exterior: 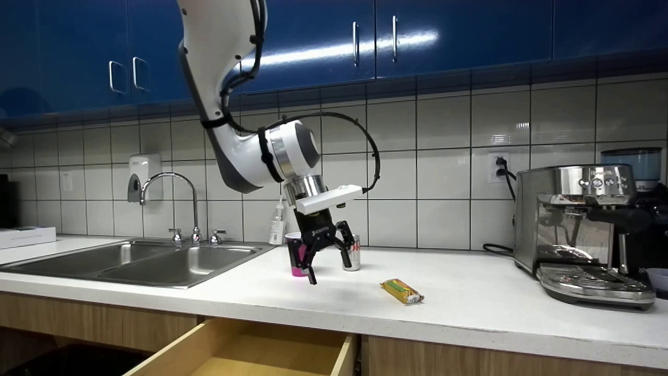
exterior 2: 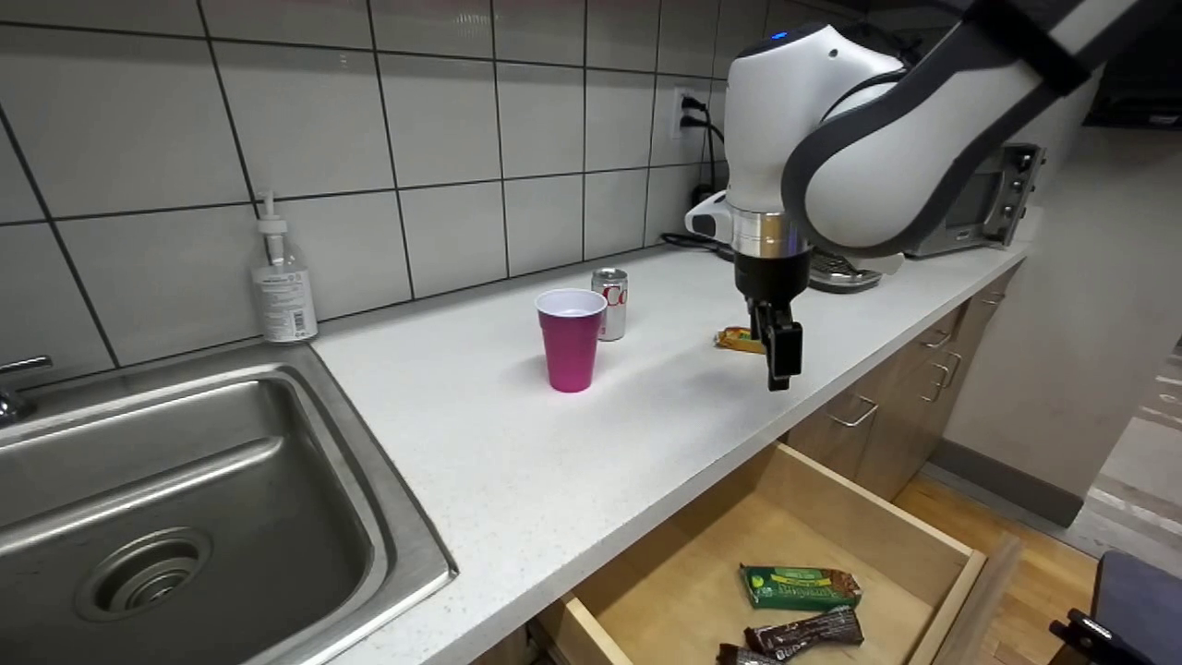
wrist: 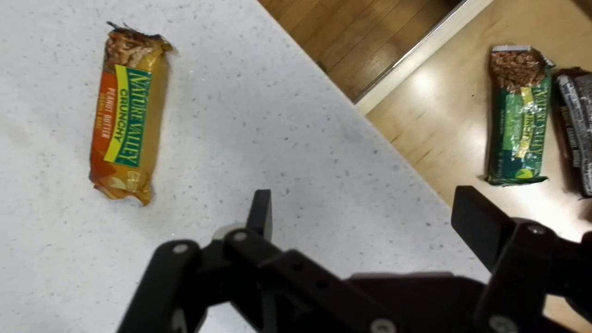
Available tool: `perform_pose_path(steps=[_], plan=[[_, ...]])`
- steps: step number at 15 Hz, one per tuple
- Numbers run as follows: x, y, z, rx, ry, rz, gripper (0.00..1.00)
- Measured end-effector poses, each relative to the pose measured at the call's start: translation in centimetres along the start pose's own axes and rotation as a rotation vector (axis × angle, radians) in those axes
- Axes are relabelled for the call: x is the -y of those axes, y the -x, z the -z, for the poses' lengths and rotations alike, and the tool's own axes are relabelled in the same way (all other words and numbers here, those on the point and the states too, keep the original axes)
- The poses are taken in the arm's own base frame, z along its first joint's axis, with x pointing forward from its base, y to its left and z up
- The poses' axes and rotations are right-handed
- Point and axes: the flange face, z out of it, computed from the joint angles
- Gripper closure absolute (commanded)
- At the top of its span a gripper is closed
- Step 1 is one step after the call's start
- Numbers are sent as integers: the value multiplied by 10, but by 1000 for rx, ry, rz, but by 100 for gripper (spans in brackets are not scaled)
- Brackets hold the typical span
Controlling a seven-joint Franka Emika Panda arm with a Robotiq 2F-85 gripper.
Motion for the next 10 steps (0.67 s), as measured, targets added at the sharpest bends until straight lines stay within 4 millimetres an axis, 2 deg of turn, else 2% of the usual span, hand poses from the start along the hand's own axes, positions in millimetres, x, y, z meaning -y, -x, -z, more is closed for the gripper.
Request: perform_pose_path(steps=[10], plan=[[-96,-10,-36,-9,-61,-206,0]])
